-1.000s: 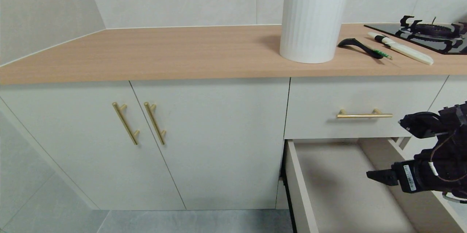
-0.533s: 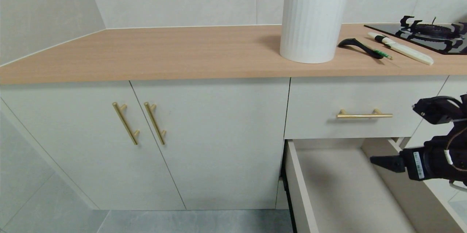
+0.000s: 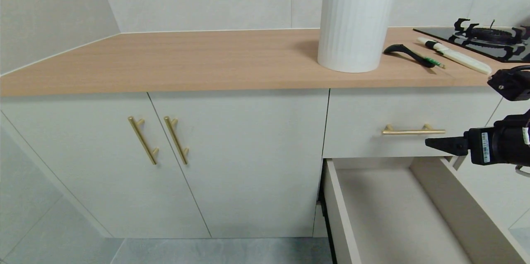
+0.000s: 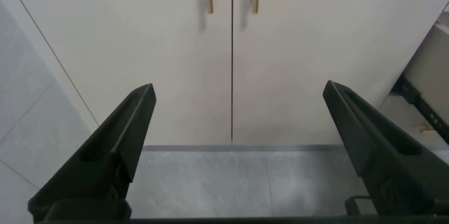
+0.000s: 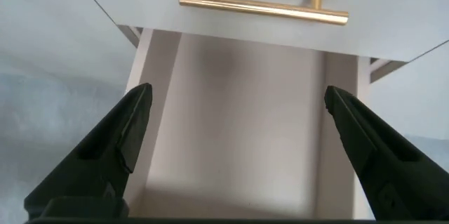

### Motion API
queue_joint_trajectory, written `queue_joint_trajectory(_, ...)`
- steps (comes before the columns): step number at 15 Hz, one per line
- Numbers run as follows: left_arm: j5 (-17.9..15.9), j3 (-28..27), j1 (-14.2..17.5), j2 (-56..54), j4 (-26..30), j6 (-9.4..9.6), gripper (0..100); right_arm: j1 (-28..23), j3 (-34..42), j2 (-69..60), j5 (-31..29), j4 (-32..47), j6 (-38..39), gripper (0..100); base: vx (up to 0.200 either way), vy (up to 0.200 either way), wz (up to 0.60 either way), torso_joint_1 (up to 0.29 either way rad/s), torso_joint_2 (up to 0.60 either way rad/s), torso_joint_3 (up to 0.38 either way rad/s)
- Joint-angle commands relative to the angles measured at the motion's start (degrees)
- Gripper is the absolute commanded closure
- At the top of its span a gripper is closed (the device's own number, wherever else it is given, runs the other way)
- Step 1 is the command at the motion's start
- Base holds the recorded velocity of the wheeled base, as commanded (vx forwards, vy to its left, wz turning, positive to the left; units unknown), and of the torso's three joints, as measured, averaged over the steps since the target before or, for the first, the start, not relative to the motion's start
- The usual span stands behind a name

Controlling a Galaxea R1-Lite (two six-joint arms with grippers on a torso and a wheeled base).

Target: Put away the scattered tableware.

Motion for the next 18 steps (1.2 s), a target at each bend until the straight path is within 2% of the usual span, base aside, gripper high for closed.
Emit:
queue_joint_trajectory(1, 0.07, 0.00, 0.04, 0.02, -0.01, 0.02, 0, -0.03, 0.25, -0.08, -0.01, -0.04, -0.42, 0, 0.000, 0.000, 0.00, 0.027, -0.23, -0.188)
queue_joint_trajectory(4, -0.01, 0.00, 0.04, 0.02, -0.01, 0.02, 0, -0.03, 0.25, -0.25, -0.10, -0.04, -0.42, 0, 0.000, 0.000, 0.00, 0.082, -0.25, -0.287)
queue_joint_trajectory(10, -0.01, 0.00, 0.04, 0.02, -0.01, 0.02, 0, -0.03, 0.25, 0.10, -0.10, -0.13, -0.51, 0, 0.000, 0.000, 0.00, 0.142, -0.51, -0.308)
queue_joint_trajectory(16, -0.01, 0.00, 0.04, 0.02, -0.01, 0.02, 0, -0.03, 2.80, 0.80, -0.19, -6.55, -0.51, 0, 0.000, 0.000, 0.00, 0.160, -0.43, -0.261)
queue_joint_trajectory(18, -0.01, 0.00, 0.04, 0.02, -0.01, 0.02, 0, -0.03, -0.54, 2.03, -0.98, -7.08, -0.33, 0, 0.000, 0.000, 0.00, 0.049, -0.10, -0.061)
